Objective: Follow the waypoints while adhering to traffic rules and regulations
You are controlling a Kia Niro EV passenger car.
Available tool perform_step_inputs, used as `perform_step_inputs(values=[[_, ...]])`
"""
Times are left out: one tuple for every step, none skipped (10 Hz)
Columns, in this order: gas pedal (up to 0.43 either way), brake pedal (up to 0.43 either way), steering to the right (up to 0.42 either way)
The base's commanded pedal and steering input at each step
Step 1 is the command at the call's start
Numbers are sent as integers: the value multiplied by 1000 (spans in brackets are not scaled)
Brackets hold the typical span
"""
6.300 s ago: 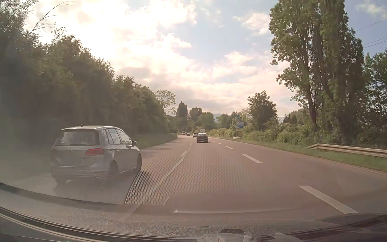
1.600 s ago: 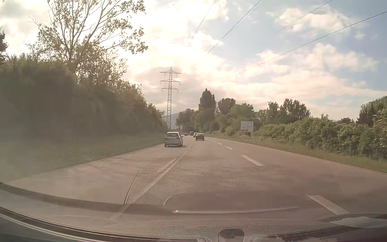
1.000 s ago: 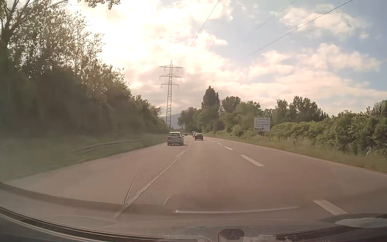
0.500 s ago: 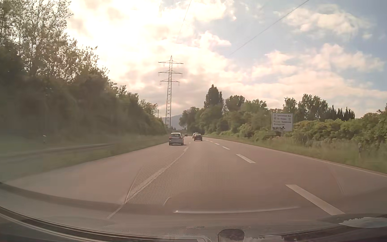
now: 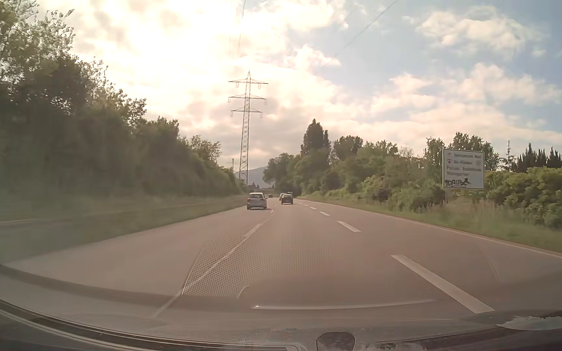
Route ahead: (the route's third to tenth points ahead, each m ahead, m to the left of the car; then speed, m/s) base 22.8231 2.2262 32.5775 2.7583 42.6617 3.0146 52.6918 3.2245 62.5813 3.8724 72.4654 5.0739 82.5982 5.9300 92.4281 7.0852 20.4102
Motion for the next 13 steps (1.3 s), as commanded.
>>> perform_step_inputs(values=[[157, 0, -6], [157, 0, -6], [157, 0, -7], [157, 0, -7], [157, 0, -8], [157, 0, -8], [157, 0, -8], [157, 0, -8], [169, 0, -8], [169, 0, -8], [169, 0, -8], [169, 0, -8], [169, 0, -8]])
